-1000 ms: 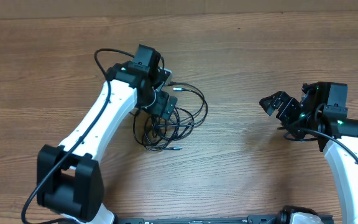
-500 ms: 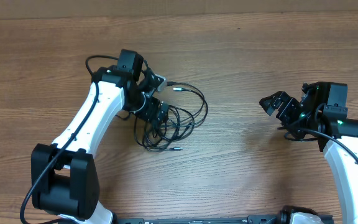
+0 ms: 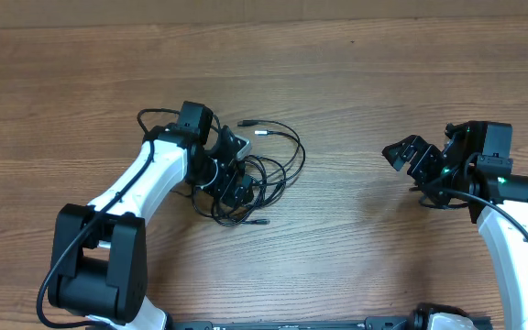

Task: Untangle cables

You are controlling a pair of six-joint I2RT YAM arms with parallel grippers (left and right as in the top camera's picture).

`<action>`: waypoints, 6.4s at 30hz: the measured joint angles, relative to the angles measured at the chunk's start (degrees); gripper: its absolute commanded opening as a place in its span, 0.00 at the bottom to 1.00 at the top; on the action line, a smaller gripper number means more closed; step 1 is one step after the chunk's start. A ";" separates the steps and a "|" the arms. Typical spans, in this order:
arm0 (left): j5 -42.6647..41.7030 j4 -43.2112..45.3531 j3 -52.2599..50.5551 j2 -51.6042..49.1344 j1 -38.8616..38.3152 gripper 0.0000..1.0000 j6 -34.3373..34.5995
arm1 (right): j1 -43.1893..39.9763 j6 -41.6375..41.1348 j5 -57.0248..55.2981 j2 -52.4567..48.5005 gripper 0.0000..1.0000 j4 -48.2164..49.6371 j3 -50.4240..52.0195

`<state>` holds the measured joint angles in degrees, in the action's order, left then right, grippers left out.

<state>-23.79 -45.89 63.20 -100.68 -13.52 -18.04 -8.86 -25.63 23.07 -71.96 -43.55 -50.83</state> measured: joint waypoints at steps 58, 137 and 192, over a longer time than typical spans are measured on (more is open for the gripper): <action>-26.36 10.69 28.37 -0.13 -9.81 0.04 13.31 | 10.86 2.78 23.82 0.00 1.00 12.50 0.02; -17.88 1.49 40.06 23.45 8.96 0.04 20.94 | 14.64 -2.82 -10.27 -6.27 1.00 4.20 -0.59; 22.53 -17.86 8.20 11.89 16.04 0.89 38.66 | 14.51 -4.35 -11.45 -6.32 1.00 5.38 -0.44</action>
<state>-1.26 -63.75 71.40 -88.79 2.52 20.62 5.65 -29.98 11.62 -78.28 -38.17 -51.27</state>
